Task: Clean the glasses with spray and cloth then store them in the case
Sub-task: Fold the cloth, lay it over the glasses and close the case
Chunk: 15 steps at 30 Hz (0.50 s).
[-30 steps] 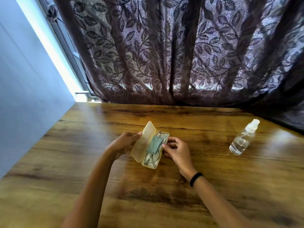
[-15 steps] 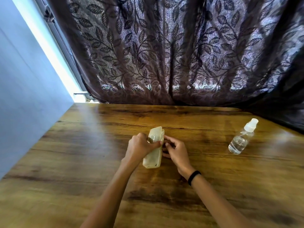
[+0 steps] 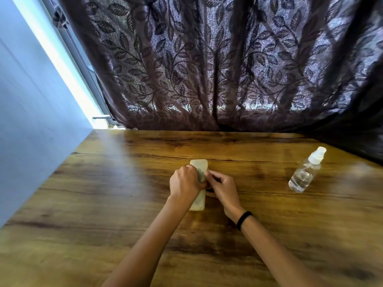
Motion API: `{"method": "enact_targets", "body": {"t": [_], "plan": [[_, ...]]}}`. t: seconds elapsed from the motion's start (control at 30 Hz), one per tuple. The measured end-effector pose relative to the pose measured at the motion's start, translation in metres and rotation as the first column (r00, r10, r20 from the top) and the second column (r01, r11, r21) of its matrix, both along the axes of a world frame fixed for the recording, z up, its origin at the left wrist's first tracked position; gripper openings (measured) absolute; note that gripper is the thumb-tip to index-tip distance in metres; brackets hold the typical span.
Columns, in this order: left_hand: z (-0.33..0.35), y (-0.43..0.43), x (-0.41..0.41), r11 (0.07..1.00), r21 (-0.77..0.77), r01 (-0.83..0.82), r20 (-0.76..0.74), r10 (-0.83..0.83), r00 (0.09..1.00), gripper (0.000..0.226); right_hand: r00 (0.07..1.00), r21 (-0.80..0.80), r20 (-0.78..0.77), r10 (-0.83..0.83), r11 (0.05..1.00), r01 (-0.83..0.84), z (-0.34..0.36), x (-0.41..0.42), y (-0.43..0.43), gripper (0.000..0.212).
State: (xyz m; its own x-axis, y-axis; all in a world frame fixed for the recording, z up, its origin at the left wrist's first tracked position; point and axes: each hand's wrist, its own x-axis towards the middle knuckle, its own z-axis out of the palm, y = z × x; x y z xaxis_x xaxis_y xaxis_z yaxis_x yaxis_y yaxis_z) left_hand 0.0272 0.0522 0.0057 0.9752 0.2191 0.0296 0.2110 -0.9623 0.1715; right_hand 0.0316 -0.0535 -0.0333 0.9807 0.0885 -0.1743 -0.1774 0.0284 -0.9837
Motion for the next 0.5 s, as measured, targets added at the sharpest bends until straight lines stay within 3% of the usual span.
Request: {"method": "enact_targets", "body": {"t": [0.13,0.5], "plan": [[-0.003,-0.003,-0.001,0.997,0.080,-0.011,0.015,0.009,1.000,0.049,1.000,-0.025,0.013,-0.006,1.000,0.006,0.001,0.002,0.001,0.038],[-0.004,0.003,-0.004,0.992,0.123,-0.009,0.093,-0.003,0.996,0.047,0.994,-0.210,0.108,0.036,0.978,-0.012,-0.001,0.018,0.010,0.035]]}}
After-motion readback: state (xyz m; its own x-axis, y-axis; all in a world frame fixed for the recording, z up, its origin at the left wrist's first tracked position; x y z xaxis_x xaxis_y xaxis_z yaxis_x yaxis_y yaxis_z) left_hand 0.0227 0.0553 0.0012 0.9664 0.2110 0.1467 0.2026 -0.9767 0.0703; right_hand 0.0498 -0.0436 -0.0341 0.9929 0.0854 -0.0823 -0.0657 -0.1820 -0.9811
